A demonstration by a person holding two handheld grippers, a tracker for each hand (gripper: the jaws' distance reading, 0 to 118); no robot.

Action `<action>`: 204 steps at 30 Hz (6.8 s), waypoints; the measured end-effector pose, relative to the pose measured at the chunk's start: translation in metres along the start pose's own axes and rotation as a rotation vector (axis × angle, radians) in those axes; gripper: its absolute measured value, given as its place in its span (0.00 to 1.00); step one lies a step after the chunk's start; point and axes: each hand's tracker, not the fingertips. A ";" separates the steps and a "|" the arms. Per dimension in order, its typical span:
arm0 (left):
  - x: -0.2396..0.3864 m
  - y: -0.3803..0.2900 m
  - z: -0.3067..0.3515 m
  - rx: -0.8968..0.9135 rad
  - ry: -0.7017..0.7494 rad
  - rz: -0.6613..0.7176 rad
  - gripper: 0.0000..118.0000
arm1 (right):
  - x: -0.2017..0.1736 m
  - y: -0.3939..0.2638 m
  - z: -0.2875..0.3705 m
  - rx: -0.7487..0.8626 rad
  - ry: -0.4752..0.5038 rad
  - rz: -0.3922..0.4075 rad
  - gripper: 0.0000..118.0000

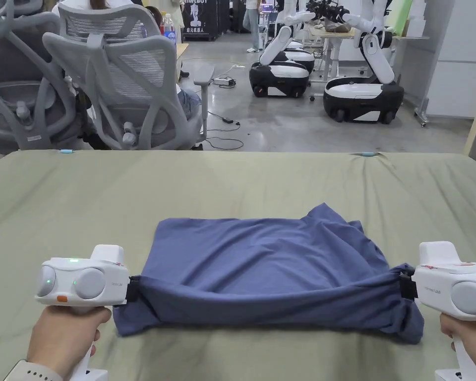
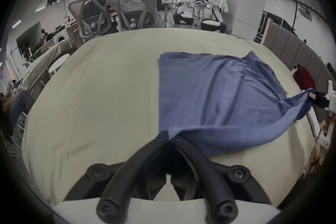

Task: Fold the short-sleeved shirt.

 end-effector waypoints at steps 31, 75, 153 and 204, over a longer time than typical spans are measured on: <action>0.055 -0.056 0.047 0.206 -0.043 0.010 0.00 | -0.077 -0.060 0.055 0.082 0.107 -0.050 0.00; 0.014 -0.005 -0.031 0.004 -0.028 0.058 0.02 | 0.008 -0.062 -0.084 -0.193 0.101 -0.142 0.25; 0.025 0.101 -0.108 0.100 -0.021 -0.144 0.01 | 0.025 0.073 -0.210 -0.137 -0.038 -0.075 0.89; 0.092 -0.076 0.108 0.459 -0.064 -0.110 0.00 | -0.112 -0.049 0.142 0.383 0.070 -0.007 0.00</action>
